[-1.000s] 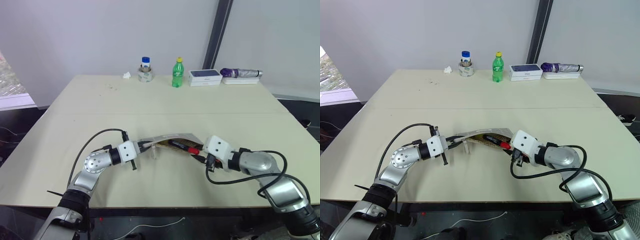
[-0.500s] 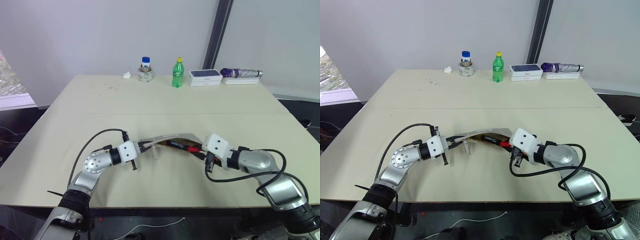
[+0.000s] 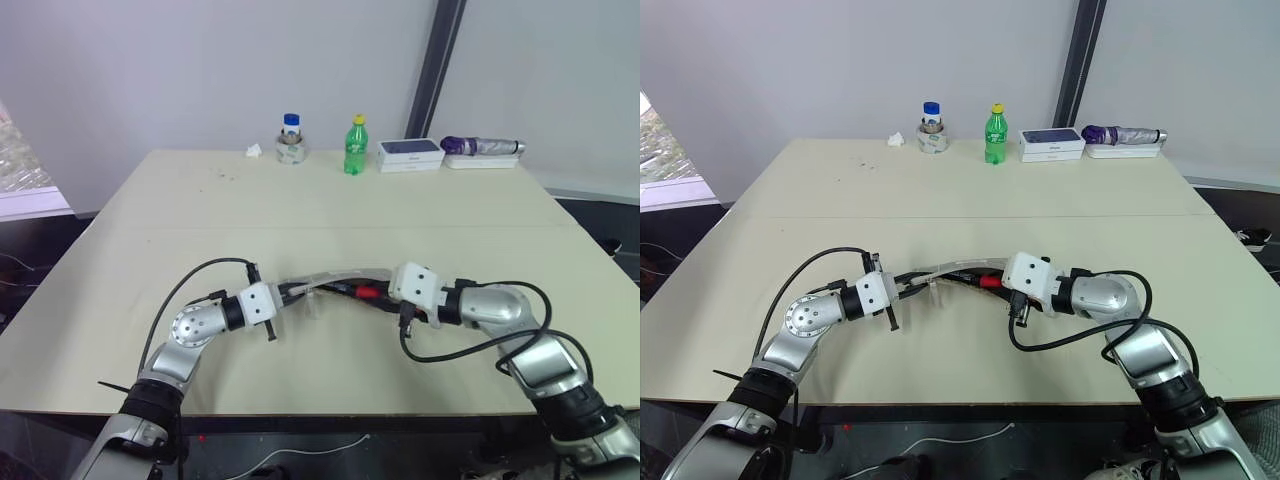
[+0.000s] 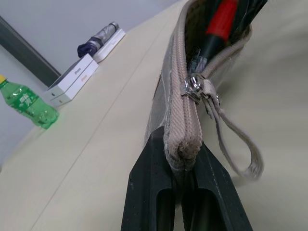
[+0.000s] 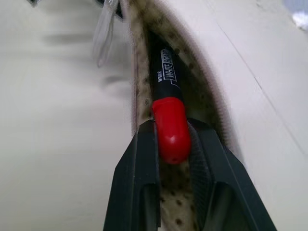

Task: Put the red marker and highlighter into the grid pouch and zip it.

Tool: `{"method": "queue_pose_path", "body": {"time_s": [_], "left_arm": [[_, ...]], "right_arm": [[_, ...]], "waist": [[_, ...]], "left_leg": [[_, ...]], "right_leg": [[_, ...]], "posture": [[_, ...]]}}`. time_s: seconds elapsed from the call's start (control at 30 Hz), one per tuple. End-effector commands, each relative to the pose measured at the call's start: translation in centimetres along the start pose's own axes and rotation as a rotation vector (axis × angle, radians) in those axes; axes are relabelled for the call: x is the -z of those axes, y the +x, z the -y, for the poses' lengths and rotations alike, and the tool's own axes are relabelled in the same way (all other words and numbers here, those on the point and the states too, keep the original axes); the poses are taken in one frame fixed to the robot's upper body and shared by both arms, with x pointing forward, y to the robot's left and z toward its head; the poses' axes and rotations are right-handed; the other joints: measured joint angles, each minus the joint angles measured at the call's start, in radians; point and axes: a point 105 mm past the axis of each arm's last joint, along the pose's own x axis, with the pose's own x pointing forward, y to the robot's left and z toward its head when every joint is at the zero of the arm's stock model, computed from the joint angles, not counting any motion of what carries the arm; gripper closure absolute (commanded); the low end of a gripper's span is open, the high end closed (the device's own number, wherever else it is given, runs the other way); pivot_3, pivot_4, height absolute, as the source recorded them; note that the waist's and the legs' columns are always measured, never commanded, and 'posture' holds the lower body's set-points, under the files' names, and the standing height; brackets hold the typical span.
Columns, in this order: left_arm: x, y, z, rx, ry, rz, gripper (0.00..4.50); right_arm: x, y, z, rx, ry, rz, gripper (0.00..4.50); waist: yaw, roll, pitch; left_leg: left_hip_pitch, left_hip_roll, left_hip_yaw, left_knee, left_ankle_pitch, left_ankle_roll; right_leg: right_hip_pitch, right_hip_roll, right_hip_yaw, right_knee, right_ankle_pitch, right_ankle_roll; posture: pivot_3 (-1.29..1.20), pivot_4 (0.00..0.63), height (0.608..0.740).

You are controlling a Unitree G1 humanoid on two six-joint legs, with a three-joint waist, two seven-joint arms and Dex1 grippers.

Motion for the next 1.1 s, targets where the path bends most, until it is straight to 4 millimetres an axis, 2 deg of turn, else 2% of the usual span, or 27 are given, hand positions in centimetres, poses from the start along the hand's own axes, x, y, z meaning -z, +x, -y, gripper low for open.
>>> {"method": "queue_pose_path", "body": {"time_s": [0.03, 0.2, 0.23, 0.3, 0.33, 0.43, 0.47, 0.53, 0.67, 0.77, 0.87, 0.93, 1.03, 1.1], "left_arm": [[-1.4, 0.1, -0.6, -0.015, 0.046, 0.054, 4.5], [-1.3, -0.3, -0.6, -0.02, 0.052, 0.045, 4.5], [-1.3, -0.3, -0.6, -0.022, 0.052, 0.045, 4.5], [-1.3, -0.3, -0.6, -0.023, 0.053, 0.043, 4.5], [-1.3, -0.3, -0.6, -0.025, 0.051, 0.042, 4.5], [-1.1, -0.3, -0.5, -0.018, 0.062, 0.031, 4.5], [-1.1, -0.3, -0.5, -0.017, 0.063, 0.03, 4.5], [-1.1, -0.3, -0.5, -0.019, 0.062, 0.031, 4.5], [-0.9, -0.1, -0.6, -0.022, 0.064, 0.023, 4.5], [-0.4, 0.1, -0.2, 0.0, 0.062, 0.002, 4.5], [0.0, 0.3, 0.2, 0.018, 0.075, -0.016, 4.5], [0.2, 0.4, 0.3, 0.023, 0.084, -0.025, 4.5], [0.3, 1.0, 1.0, 0.055, 0.146, -0.044, 4.5], [0.2, 1.3, 1.1, 0.062, 0.181, -0.038, 4.5]], "right_arm": [[-0.6, 0.2, 1.0, 0.025, -0.073, 0.013, 4.22], [-0.5, 0.6, 1.5, 0.036, -0.105, 0.008, 4.22], [-0.5, 0.5, 1.8, 0.052, -0.104, 0.013, 3.19], [-0.6, 0.0, 2.0, 0.065, -0.143, 0.013, 2.4], [-0.8, -0.3, 2.2, 0.067, -0.146, 0.018, 1.76], [-0.4, -1.3, 2.4, 0.069, -0.171, -0.024, 0.22], [-0.3, -1.6, 2.3, 0.059, -0.172, -0.034, 0.04], [-0.5, -2.3, 2.3, 0.069, -0.18, -0.028, 0.04], [-3.2, -4.0, 2.0, 0.104, -0.011, 0.14, 0.04], [-4.0, -4.6, 0.2, 0.039, 0.13, 0.198, 0.04], [-3.7, -4.2, -2.4, -0.045, 0.254, 0.188, 0.04], [-3.4, -3.7, -3.5, -0.061, 0.315, 0.178, 0.04], [-1.7, -1.9, -6.2, -0.079, 0.488, 0.139, 0.04], [-1.1, -0.9, -6.9, -0.059, 0.517, 0.131, 0.04]], "waist": [[-0.001, 0.0, 0.0], [-0.001, 0.0, 0.0], [-0.001, 0.0, 0.0], [0.0, 0.0, 0.0], [0.001, 0.0, 0.0], [0.001, 0.0, 0.0], [0.001, 0.0, 0.0], [0.002, 0.0, 0.0], [0.0, 0.0, 0.0], [0.0, 0.0, 0.0], [0.002, 0.0, 0.0], [0.001, 0.0, 0.0], [0.001, 0.0, 0.0], [0.001, 0.0, 0.0]], "left_leg": [[0.0, 0.0, 0.0, 0.0, 0.0, 0.0], [0.0, 0.0, 0.0, 0.0, 0.0, 0.0], [0.0, 0.0, 0.0, 0.0, 0.0, 0.0], [0.0, 0.0, 0.0, 0.0, 0.0, 0.0], [0.0, 0.0, 0.0, 0.0, 0.0, 0.0], [0.0, 0.0, 0.0, 0.0, 0.0, 0.0], [0.0, 0.0, 0.0, 0.0, 0.0, 0.0], [0.0, 0.0, 0.0, 0.0, 0.0, 0.0], [0.0, 0.0, 0.0, 0.0, 0.0, 0.0], [0.0, 0.001, 0.0, -0.001, 0.0, 0.0], [0.0, 0.001, 0.0, 0.0, 0.0, 0.0], [0.0, 0.0, 0.0, 0.0, 0.0, 0.0], [0.001, 0.0, 0.0, 0.0, 0.0, 0.0], [0.001, 0.0, -0.001, 0.0, 0.0, 0.0]], "right_leg": [[0.0, 0.0, 0.0, 0.0, 0.0, 0.0], [0.0, 0.0, 0.0, 0.0, 0.0, 0.0], [0.0, 0.0, 0.0, 0.0, 0.0, 0.0], [0.0, 0.0, 0.0, 0.0, 0.0, 0.0], [0.0, 0.0, 0.0, 0.0, 0.0, 0.0], [0.0, 0.0, 0.0, 0.0, 0.0, 0.0], [0.0, 0.0, 0.0, 0.0, 0.0, 0.0], [0.0, 0.0, 0.0, 0.0, 0.0, 0.0], [0.0, 0.0, 0.0, 0.0, 0.0, 0.0], [0.0, 0.0, 0.0, 0.0, 0.0, 0.0], [0.001, 0.0, 0.0, 0.0, 0.0, 0.0], [0.001, 0.0, 0.0, 0.0, 0.0, 0.0], [0.001, 0.0, 0.0, 0.0, 0.0, 0.0], [0.001, 0.0, 0.0, 0.0, 0.0, 0.0]], "posture": [[0.0, 0.15, 0.74], [0.0, 0.15, 0.74], [0.0, 0.15, 0.74], [0.0, 0.15, 0.74], [0.0, 0.15, 0.74], [0.0, 0.15, 0.74], [0.0, 0.15, 0.74], [0.0, 0.15, 0.74], [0.0, 0.15, 0.74], [0.0, 0.15, 0.74], [0.0, 0.15, 0.74], [0.0, 0.15, 0.74], [0.0, 0.15, 0.74], [0.0, 0.15, 0.74]]}}
